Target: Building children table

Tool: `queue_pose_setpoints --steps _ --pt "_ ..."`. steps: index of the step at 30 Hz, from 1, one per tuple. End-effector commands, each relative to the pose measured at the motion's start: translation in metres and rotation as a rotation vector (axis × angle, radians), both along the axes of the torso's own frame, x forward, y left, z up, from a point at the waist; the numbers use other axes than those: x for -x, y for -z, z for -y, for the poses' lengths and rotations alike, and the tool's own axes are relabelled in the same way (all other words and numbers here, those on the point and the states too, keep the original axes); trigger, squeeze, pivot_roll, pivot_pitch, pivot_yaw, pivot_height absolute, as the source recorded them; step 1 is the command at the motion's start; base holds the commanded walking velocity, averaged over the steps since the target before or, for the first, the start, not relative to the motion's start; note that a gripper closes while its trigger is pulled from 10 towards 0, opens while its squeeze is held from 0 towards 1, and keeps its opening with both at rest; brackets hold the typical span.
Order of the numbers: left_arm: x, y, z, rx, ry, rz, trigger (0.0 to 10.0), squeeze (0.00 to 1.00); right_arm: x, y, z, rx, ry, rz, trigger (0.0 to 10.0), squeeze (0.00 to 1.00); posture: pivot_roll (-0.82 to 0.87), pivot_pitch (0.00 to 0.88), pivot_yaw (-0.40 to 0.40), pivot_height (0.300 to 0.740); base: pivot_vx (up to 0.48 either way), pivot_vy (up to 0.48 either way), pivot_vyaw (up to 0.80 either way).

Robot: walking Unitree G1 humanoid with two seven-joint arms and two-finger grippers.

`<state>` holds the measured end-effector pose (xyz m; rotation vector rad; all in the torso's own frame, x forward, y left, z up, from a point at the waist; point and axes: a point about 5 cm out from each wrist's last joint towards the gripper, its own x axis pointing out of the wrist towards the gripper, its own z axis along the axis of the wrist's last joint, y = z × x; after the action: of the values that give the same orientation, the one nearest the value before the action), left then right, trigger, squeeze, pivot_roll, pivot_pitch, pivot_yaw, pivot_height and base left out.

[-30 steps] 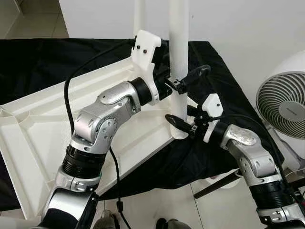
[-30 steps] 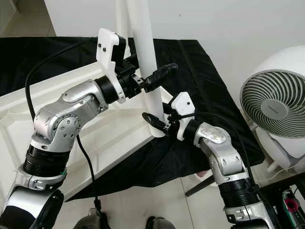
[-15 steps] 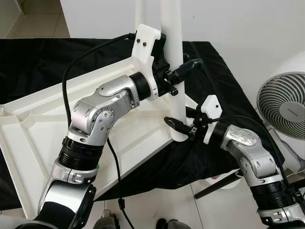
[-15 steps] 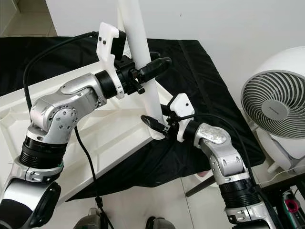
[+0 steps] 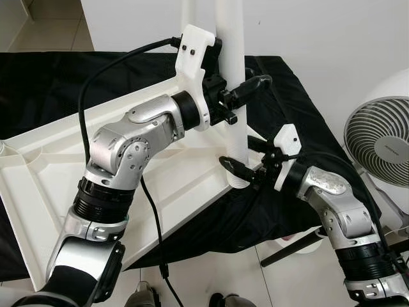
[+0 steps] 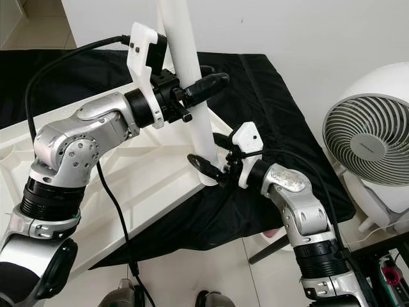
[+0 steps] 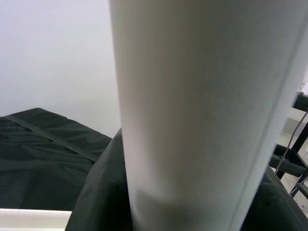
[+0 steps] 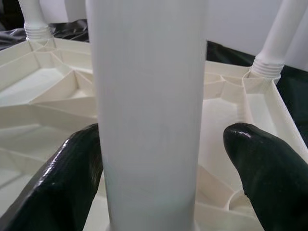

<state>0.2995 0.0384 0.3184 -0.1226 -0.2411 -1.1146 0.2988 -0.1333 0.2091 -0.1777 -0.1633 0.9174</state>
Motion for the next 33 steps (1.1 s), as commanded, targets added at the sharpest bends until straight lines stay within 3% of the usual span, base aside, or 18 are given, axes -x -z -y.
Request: queue_pose_setpoints --steps 1,2,3,6,15,18,24,33 --pt "0.007 -0.007 0.008 -0.025 0.103 0.052 10.0 0.00 -0.004 -0.003 0.005 -0.004 0.071 0.017 10.0 1.00 0.09 0.113 -0.060 0.740 0.000 0.000 0.00" --pt "0.007 -0.007 0.008 -0.025 0.103 0.052 10.0 0.00 -0.004 -0.003 0.005 -0.004 0.071 0.017 10.0 1.00 0.09 0.113 -0.060 0.740 0.000 0.000 0.00" --pt "0.005 -0.009 0.009 -0.026 0.054 0.060 10.0 0.00 -0.008 -0.005 0.003 -0.017 0.120 0.035 10.0 0.00 0.09 0.113 -0.059 0.740 0.000 0.000 0.00" --pt "0.002 -0.011 0.017 -0.035 -0.084 0.107 10.0 0.00 -0.019 -0.008 -0.011 -0.073 0.289 0.059 10.0 0.00 0.09 0.112 -0.058 0.740 0.000 0.000 0.00" --pt "0.001 -0.008 0.026 -0.032 -0.188 0.134 10.0 0.00 -0.022 -0.007 -0.024 -0.104 0.361 0.058 10.0 0.00 0.09 0.109 -0.058 0.740 0.000 0.000 0.00" --pt "-0.002 -0.008 0.038 -0.018 -0.267 0.141 10.0 0.00 -0.028 -0.005 -0.031 -0.127 0.489 0.079 10.0 0.00 0.09 0.105 -0.060 0.740 0.000 0.000 0.00" --pt "-0.007 -0.012 0.044 -0.002 -0.335 0.147 10.0 0.00 -0.035 -0.012 -0.040 -0.186 0.639 0.104 10.0 0.00 0.09 0.098 -0.056 0.740 0.000 0.000 0.00" --pt "-0.010 -0.018 0.044 0.008 -0.374 0.177 10.0 0.00 -0.037 -0.019 -0.047 -0.193 0.738 0.172 10.0 0.00 0.10 0.099 -0.054 0.740 0.000 0.000 0.00"
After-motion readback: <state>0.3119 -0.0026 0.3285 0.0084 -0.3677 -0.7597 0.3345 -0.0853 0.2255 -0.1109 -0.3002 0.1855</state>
